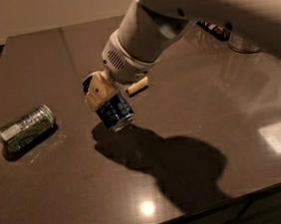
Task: Place pepsi can upright
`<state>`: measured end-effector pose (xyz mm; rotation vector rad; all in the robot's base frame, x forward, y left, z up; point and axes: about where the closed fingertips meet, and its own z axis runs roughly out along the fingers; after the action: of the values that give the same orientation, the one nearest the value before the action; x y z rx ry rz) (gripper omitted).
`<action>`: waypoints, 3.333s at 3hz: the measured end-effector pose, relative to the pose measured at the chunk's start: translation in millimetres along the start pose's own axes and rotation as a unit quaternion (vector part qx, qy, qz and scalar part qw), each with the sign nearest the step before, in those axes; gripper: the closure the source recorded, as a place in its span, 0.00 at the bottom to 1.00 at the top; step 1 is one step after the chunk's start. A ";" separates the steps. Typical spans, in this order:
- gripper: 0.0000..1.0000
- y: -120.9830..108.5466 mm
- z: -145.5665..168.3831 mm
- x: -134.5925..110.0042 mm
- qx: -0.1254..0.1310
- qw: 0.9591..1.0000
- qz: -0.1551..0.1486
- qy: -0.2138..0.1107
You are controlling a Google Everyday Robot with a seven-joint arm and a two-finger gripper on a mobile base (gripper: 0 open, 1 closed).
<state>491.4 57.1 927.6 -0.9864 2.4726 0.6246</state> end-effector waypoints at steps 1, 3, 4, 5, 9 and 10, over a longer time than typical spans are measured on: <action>1.00 0.1 -4.3 1.2 -0.026 0.998 -0.039 -0.050; 1.00 -7.9 1.7 5.3 -0.069 0.983 -0.111 -0.127; 1.00 -14.9 5.0 8.9 -0.091 0.970 -0.145 -0.171; 1.00 -21.3 6.6 14.4 -0.112 0.953 -0.188 -0.208; 0.35 -41.6 14.2 34.9 -0.138 0.900 -0.260 -0.320; 0.12 -39.5 14.8 33.7 -0.138 0.900 -0.263 -0.319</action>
Offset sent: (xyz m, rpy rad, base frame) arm 0.0005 -0.0134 -0.0102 0.2299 -0.3017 0.2899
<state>500.1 21.4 888.0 -1.2404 1.4895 0.9377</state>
